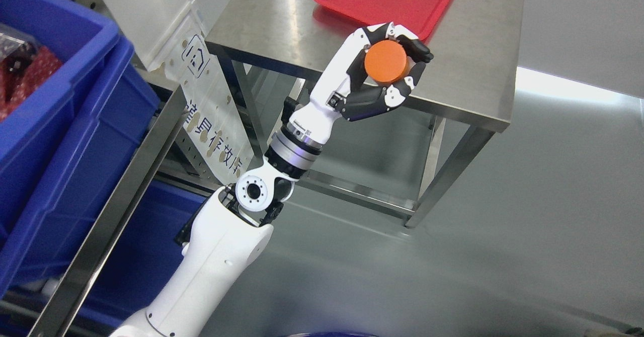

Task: Grab orange capacitor from left shelf to right desk
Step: 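Carry the capacitor in the left hand while turning toward the steel table, then lower the capacitor onto the red tray with the left hand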

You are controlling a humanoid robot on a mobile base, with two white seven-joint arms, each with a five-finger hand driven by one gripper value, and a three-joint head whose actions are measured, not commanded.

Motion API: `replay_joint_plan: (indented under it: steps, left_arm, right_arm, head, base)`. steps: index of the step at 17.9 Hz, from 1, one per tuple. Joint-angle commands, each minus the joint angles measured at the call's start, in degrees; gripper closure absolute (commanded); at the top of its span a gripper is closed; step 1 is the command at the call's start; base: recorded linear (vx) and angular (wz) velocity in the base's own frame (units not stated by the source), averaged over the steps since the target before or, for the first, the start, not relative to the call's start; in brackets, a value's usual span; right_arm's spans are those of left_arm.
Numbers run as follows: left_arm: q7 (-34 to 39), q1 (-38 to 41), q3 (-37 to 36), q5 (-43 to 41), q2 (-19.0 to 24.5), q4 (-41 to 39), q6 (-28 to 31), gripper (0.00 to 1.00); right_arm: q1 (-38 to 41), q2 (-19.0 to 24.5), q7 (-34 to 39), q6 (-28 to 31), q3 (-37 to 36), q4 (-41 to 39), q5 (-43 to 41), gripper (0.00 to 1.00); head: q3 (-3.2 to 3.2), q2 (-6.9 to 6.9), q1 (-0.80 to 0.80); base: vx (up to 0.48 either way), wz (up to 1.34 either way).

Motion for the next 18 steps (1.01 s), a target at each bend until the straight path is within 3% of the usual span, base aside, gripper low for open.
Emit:
replay_joint_plan:
  steps: [1, 6, 14, 18]
  left_arm:
    - [0.3, -11.0, -2.9, 2.8, 1.0, 7.5, 6.3, 0.98]
    - [0.3, -18.9, -3.7, 3.0, 1.0, 18.5, 11.3, 0.97]
    - [2.8, -18.9, -4.0, 2.2, 1.0, 36.0, 12.2, 0.96]
    - [3.8, -18.9, -2.2, 1.0, 1.0, 39.6, 11.8, 0.93]
  right_arm:
    - [1.2, -1.0, 0.0, 0.0, -0.6, -1.0, 0.4, 0.0]
    - [1.3, -1.0, 0.0, 0.0, -0.6, -1.0, 0.4, 0.0]
    - [1.3, -1.0, 0.0, 0.0, -0.6, -1.0, 0.4, 0.0]
    - [1.3, -1.0, 0.0, 0.0, -0.6, -1.0, 0.4, 0.0]
  head:
    - [0.0, 0.0, 0.0]
    - [0.0, 0.0, 0.0]
    - [0.0, 0.0, 0.0]
    - [0.0, 0.0, 0.0]
  base:
    - [0.319, -0.13]
    - [0.343, -0.18]
    - [0.264, -0.06]
    - [0.167, -0.01]
